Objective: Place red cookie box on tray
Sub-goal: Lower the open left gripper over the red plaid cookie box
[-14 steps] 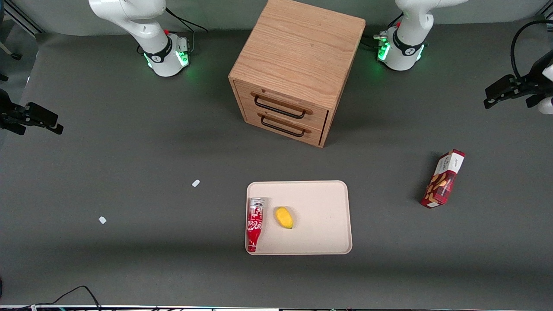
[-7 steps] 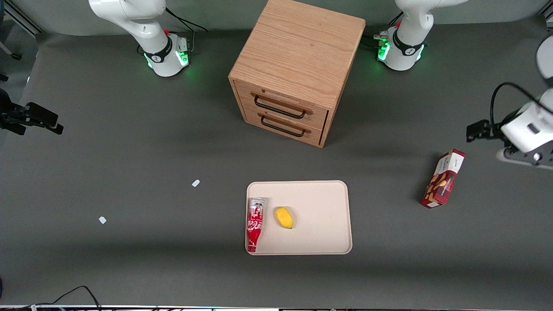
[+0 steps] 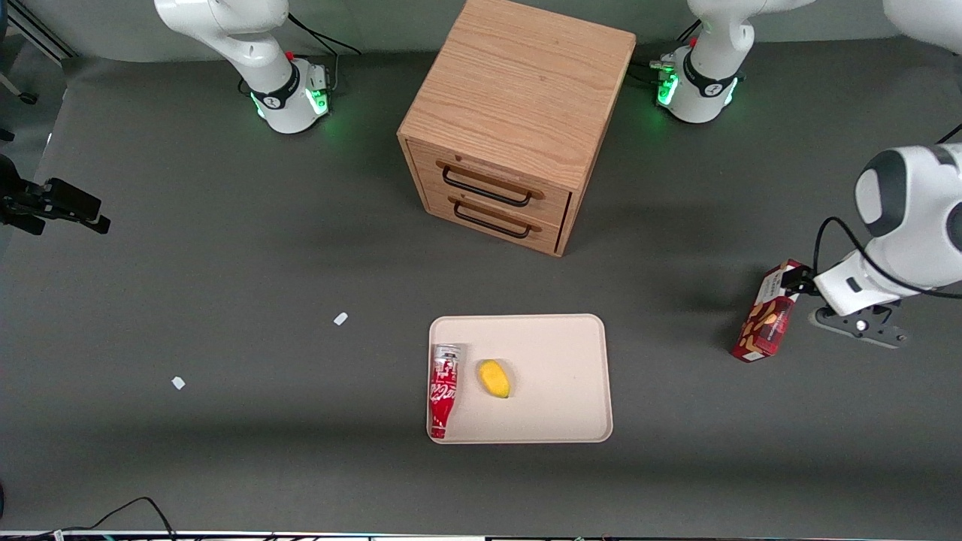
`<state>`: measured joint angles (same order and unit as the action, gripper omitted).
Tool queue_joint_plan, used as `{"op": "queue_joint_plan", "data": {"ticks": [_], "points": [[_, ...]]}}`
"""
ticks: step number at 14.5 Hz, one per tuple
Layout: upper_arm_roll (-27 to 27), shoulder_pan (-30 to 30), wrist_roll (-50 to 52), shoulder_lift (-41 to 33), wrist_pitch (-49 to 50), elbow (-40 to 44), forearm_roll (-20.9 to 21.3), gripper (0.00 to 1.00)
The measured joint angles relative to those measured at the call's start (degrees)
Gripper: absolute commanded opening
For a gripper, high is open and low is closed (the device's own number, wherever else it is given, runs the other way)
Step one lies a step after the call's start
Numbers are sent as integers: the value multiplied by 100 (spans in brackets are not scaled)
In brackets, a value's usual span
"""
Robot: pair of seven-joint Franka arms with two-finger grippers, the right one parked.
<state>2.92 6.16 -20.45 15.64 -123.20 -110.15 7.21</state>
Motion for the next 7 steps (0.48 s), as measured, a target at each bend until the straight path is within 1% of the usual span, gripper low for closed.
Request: {"op": "queue_joint_plan", "data": {"ticks": [2,7], "points": [[-22,0,-111,234,-463,-212,-3,100],[-56,0,-371,716,-956,-364,-139,100]]}}
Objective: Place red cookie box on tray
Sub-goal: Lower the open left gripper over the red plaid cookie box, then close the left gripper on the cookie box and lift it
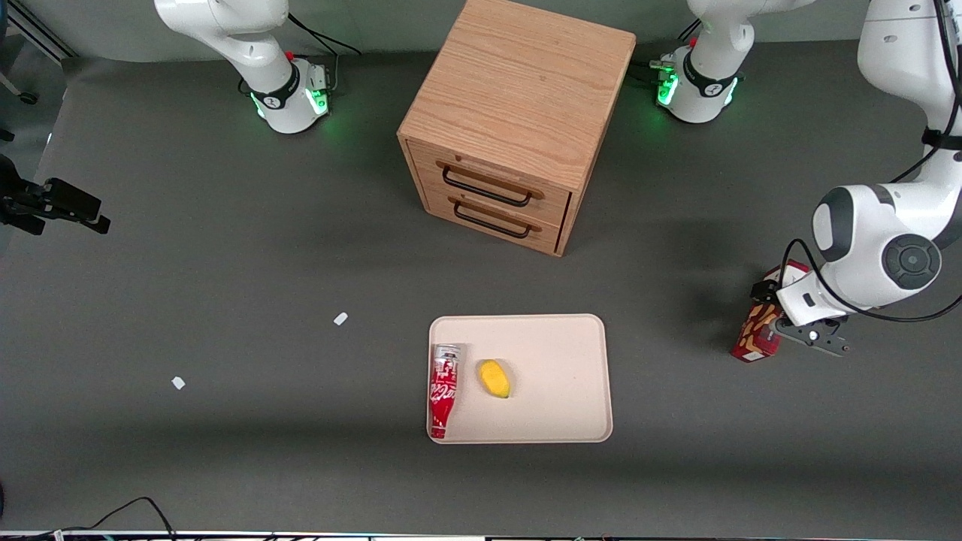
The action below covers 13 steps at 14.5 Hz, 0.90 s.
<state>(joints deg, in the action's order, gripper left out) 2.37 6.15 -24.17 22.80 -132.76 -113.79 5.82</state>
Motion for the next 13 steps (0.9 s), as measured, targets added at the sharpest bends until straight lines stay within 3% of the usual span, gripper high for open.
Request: {"op": "queue_joint_plan", "data": {"ticks": [2,3,7,13], "points": [[-50,1,-62,90,-168,-57,-12,93],[-65,1,-77,119,-232,-92,-16,79],[-72,1,-83,154,-306,-190,-21,3],[-75,1,-84,154,-294,-191,-35,0]]}}
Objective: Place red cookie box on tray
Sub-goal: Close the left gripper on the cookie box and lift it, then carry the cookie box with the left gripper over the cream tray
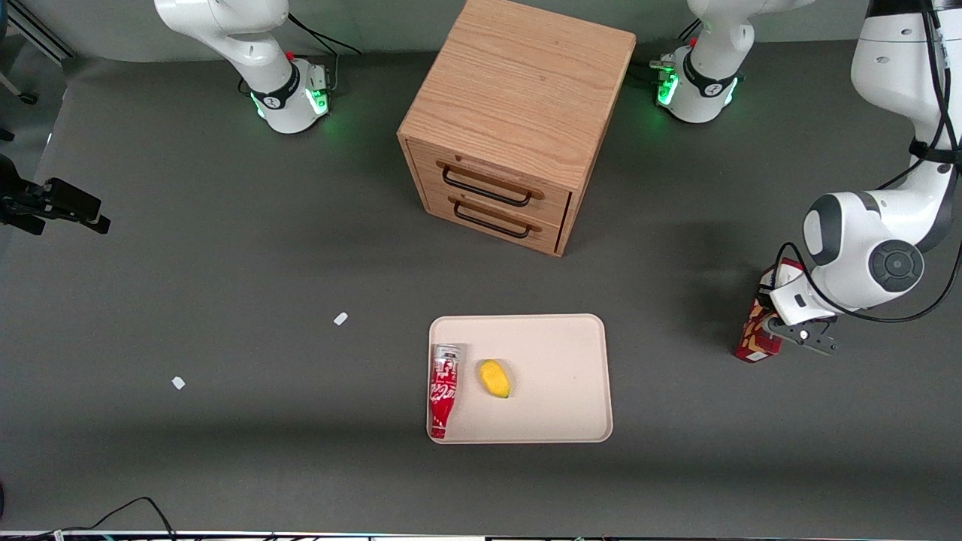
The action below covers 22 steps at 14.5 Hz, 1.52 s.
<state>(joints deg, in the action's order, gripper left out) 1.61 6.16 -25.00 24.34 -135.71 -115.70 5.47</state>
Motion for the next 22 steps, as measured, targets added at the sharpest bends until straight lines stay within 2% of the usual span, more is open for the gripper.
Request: {"op": "queue_joint_plan", "data": {"ticks": [3,9,12,14,19,22], "points": [[2,-3,0,-28,181,122,-149,0],[109,-69,112,-494,2091,1372,-338,0],[528,-186,1061,-706,3150,2253,-438,0],[849,-395,1921,-709,3512,2781,-437,0],[1408,-912,3774,-165,3534,3460,-426,0],[1433,-1229,4236,475,3089,3721,-403,0]]}}
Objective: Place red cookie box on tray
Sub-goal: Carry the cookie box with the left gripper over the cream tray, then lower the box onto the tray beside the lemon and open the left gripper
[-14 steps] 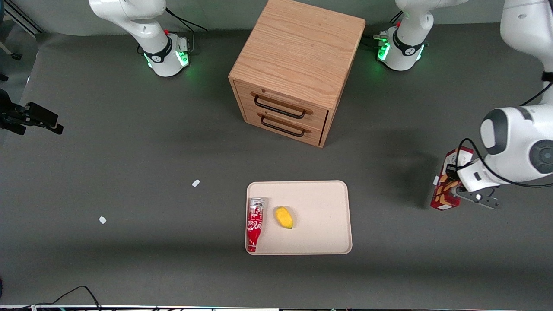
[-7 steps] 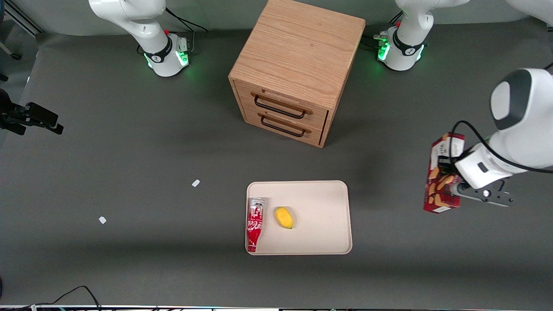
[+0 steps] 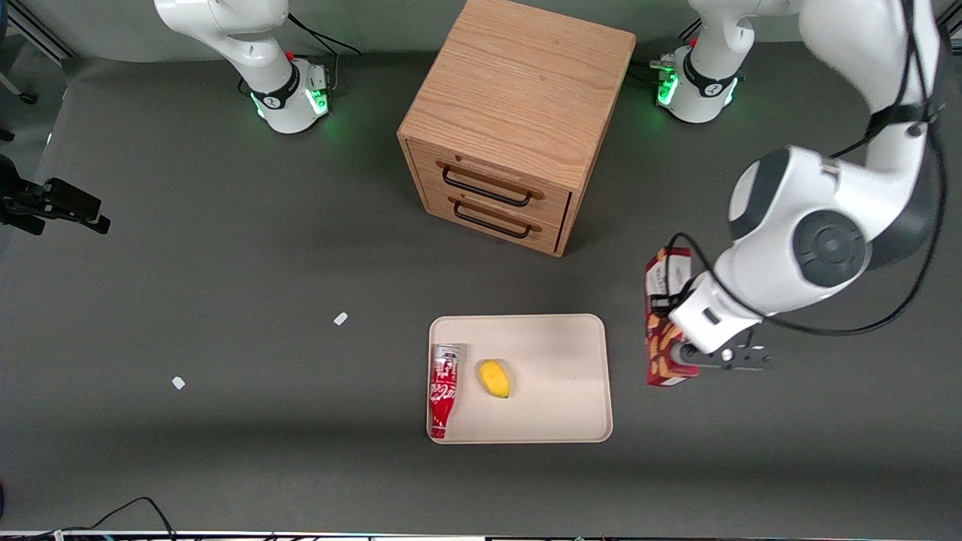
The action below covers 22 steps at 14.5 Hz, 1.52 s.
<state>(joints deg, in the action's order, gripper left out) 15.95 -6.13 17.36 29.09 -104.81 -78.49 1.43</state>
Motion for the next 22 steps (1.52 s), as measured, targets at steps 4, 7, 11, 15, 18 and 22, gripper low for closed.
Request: {"op": "queue_joint_plan", "data": {"ticks": [4,7,11,15,18,22], "points": [[-1,-328,255,875,-510,276,86,0],[-3,-560,555,1453,-765,538,192,0],[-25,-675,763,1840,-1248,612,294,0],[-112,-693,797,2055,-1650,635,307,0],[-128,-712,877,2146,-1830,639,310,0],[-151,-736,922,2159,-1930,634,569,100]]}}
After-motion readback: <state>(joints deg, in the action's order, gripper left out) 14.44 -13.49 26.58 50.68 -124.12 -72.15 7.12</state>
